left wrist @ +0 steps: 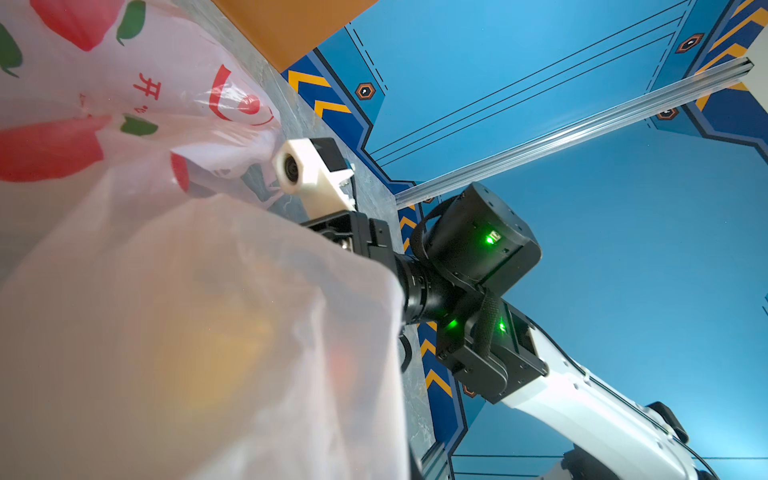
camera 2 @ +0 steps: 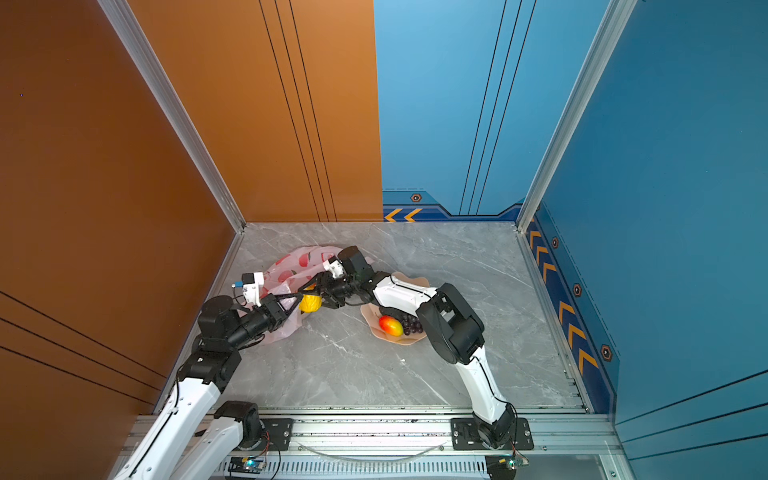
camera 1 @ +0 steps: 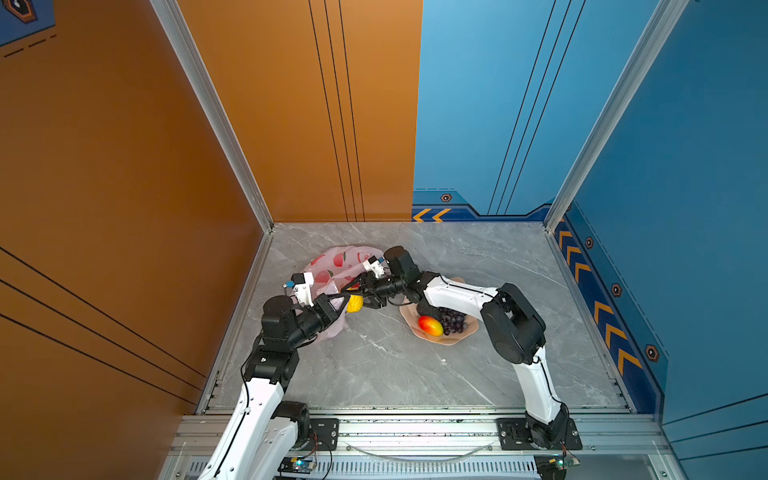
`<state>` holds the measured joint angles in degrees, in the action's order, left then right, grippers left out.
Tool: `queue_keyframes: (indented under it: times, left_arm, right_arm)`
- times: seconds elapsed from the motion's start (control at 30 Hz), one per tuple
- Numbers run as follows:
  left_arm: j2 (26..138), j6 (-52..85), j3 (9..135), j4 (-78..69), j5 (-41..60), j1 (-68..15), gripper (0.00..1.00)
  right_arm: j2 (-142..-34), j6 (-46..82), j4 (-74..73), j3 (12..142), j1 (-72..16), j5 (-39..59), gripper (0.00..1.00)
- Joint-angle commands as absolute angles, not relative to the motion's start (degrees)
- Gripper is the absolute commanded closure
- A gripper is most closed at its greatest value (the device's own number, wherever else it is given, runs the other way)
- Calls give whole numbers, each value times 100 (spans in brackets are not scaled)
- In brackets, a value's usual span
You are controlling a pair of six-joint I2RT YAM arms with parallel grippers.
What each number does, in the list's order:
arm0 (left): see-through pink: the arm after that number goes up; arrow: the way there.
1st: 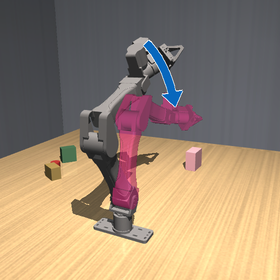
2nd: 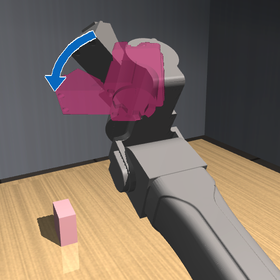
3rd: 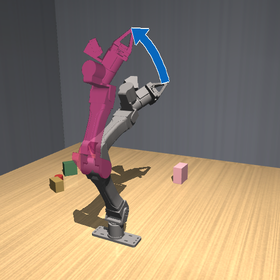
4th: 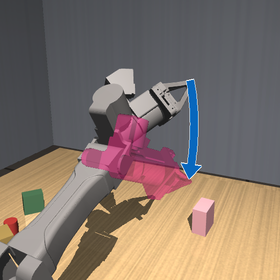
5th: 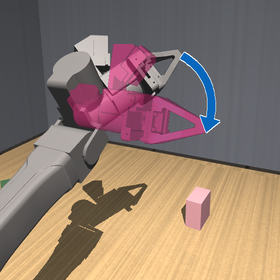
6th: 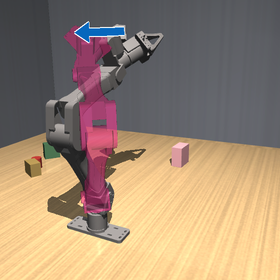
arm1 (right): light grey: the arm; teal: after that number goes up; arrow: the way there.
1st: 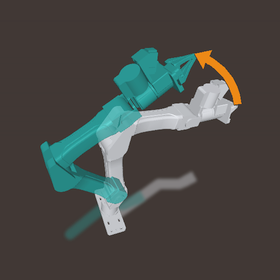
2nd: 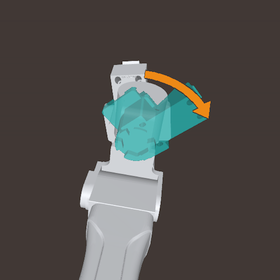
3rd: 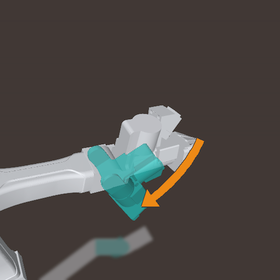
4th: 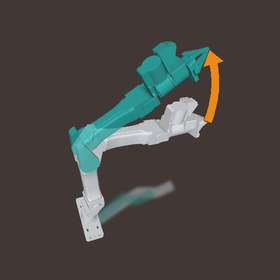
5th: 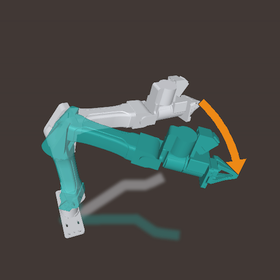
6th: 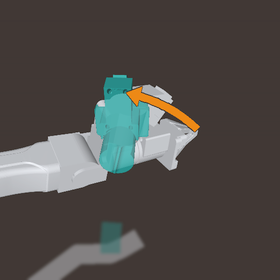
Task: Place the fruits into the plastic bag
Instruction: 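Push the yellow pepper into the bag and open the right gripper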
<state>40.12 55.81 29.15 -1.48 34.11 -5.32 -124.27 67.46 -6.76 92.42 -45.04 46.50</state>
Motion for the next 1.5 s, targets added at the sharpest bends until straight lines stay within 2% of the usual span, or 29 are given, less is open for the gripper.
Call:
queue_keyframes:
  times: [0.0, 0.23, 0.57, 0.87, 1.07, 1.2, 1.27, 1.47]
  left_arm:
    - [4041, 5381, 3120, -193, 3435, -634, 100]
    - [4169, 5194, 3108, -193, 3481, -1034, 100]
    - [4625, 4956, 3296, -375, 3147, -2038, 100]
    - [4634, 5027, 3173, -568, 2916, -2153, 100]
    - [4503, 4988, 3103, -439, 2856, -2109, 100]
    - [4420, 5018, 3035, -439, 2839, -2048, 100]
    - [4402, 5019, 3018, -424, 2864, -2009, 100]
    - [4317, 5036, 2985, -370, 2949, -1840, 100]
  right_arm:
    - [-12556, 6308, 125, 9747, -4588, 4559, 41]
    - [-12852, 6176, 737, 10254, -4640, 4363, 41]
    - [-13186, 6244, 831, 10828, -4701, 4132, 40]
    - [-13710, 6264, 1159, 11447, -4935, 4046, 39]
    - [-13944, 6253, 1381, 11760, -5061, 4060, 30]
    - [-14009, 6254, 1420, 11865, -5127, 4117, 19]
    - [-13993, 6227, 1420, 11865, -5140, 4138, 0]
    - [-13794, 6099, 1415, 11694, -5102, 4199, 0]
